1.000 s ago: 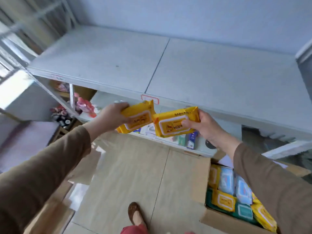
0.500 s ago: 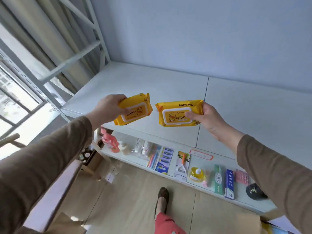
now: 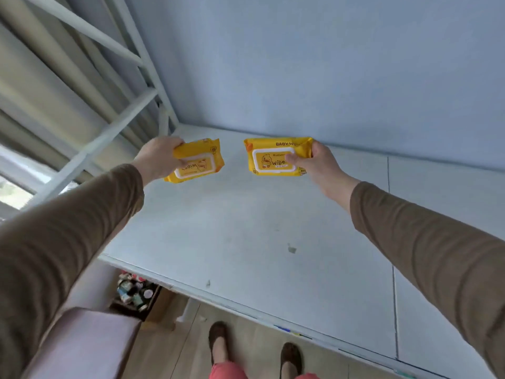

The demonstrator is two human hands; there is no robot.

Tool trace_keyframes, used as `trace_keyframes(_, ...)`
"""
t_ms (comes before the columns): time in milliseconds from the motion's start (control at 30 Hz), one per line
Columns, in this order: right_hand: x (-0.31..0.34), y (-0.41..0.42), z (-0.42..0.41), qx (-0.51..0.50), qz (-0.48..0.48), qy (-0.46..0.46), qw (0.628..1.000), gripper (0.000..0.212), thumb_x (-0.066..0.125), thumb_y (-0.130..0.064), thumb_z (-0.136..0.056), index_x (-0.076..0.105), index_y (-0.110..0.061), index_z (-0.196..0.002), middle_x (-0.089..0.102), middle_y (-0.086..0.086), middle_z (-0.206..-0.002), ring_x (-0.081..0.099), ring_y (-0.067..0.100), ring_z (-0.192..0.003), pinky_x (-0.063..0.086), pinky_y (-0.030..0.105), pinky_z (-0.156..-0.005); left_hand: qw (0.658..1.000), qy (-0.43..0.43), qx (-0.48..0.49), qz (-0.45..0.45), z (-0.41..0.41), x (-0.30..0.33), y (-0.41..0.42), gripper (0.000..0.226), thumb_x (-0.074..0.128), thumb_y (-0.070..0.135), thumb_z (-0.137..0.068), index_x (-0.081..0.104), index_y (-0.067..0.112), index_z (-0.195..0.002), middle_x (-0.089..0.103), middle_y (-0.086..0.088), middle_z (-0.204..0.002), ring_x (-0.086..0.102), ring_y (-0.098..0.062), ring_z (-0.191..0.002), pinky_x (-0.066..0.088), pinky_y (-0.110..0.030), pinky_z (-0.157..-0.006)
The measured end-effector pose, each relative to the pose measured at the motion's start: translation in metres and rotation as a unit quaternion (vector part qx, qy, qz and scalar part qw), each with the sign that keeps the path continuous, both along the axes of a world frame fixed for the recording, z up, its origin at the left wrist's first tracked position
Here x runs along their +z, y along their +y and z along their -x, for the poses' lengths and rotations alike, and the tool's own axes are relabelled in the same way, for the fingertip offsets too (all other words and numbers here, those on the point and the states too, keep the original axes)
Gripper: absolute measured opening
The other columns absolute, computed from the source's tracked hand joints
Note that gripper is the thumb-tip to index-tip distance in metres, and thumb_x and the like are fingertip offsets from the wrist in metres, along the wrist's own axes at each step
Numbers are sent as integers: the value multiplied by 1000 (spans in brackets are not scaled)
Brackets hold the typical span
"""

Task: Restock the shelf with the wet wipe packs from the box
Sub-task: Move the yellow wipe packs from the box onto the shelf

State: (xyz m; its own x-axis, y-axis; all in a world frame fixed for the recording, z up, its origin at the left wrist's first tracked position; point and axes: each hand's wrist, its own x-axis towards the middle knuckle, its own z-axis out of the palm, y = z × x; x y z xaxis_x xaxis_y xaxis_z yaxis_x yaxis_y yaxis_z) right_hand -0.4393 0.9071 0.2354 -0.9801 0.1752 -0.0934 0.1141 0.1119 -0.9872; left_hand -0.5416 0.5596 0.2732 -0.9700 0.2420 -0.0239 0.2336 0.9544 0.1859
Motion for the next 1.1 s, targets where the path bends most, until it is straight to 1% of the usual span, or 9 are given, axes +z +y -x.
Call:
trace_keyframes(133, -12, -16, 54, -53, 8, -5, 999, 23, 80, -19, -83, 66, -25, -100, 73, -9, -97, 69, 5, -86, 51, 17, -68, 999, -17, -33, 3, 69, -4, -8, 21, 74, 29, -82, 55, 22, -90, 59, -4, -81, 59, -28, -79, 42, -32, -63)
trace_keyframes(267, -26, -38, 106, -107, 13, -11, 994, 21, 80, -16, -82, 67, -22, -96, 71, -13, -84, 67, -3, -72, 50, 14, -63, 995, -39, -92, -5, 138, -9, -10, 21, 74, 28, -82, 58, 17, -88, 60, -6, -84, 59, -30, -83, 45, -36, -68)
trace_keyframes(367, -36, -58, 143, -131, 23, -13, 991, 19, 79, -12, -83, 67, -23, -94, 72, -9, -88, 69, 9, -81, 55, 23, -74, 991, -41, -131, 5, 184, -16, -11, 22, 74, 28, -83, 57, 16, -89, 58, -4, -83, 56, -29, -83, 40, -34, -66)
trace_keyframes(533, -52, -83, 193, -158, 39, -33, 986, 22, 79, -12, -83, 70, -15, -102, 76, 4, -101, 71, 19, -92, 55, 32, -83, 979, -62, -193, 26, 249, -33, -12, 29, 71, 29, -87, 61, 17, -111, 60, -2, -101, 54, -24, -95, 43, -35, -77)
trace_keyframes(600, -59, -88, 208, -160, 35, -43, 986, 18, 79, -14, -83, 69, -17, -98, 76, 2, -98, 71, 16, -89, 54, 31, -82, 976, -78, -200, 21, 270, -40, -13, 30, 71, 29, -87, 62, 15, -113, 63, -5, -104, 58, -27, -98, 47, -37, -80)
trace_keyframes(700, -66, -91, 225, -158, 15, -57, 986, 26, 78, -18, -85, 69, -6, -106, 74, 13, -108, 70, 22, -93, 53, 32, -80, 974, -101, -205, -1, 291, -47, -10, 29, 70, 27, -88, 63, 15, -113, 65, -6, -108, 59, -28, -101, 50, -41, -87)
trace_keyframes(867, -76, -92, 235, -181, -39, -69, 980, 35, 75, -29, -88, 67, -1, -108, 73, 15, -106, 70, 30, -101, 55, 47, -93, 976, -7, -218, -13, 290, -58, -9, 21, 66, 30, -86, 59, 21, -104, 64, -7, -106, 59, -32, -102, 50, -41, -84)
trace_keyframes(1000, -82, -98, 226, -195, -60, -51, 978, 42, 82, -29, -81, 63, -18, -117, 73, -5, -107, 69, 13, -99, 55, 38, -93, 968, 93, -232, -25, 271, -76, -13, 52, 79, 37, -75, 54, 18, -117, 58, -8, -114, 47, -31, -111, 45, -42, -89)
trace_keyframes(1100, -85, -99, 228, -196, -111, -43, 973, 43, 81, -24, -82, 60, -19, -119, 71, -7, -106, 68, 15, -100, 54, 38, -93, 968, 125, -219, -8, 267, -80, -6, 53, 82, 33, -73, 55, 14, -115, 56, -10, -114, 45, -32, -110, 44, -44, -87)
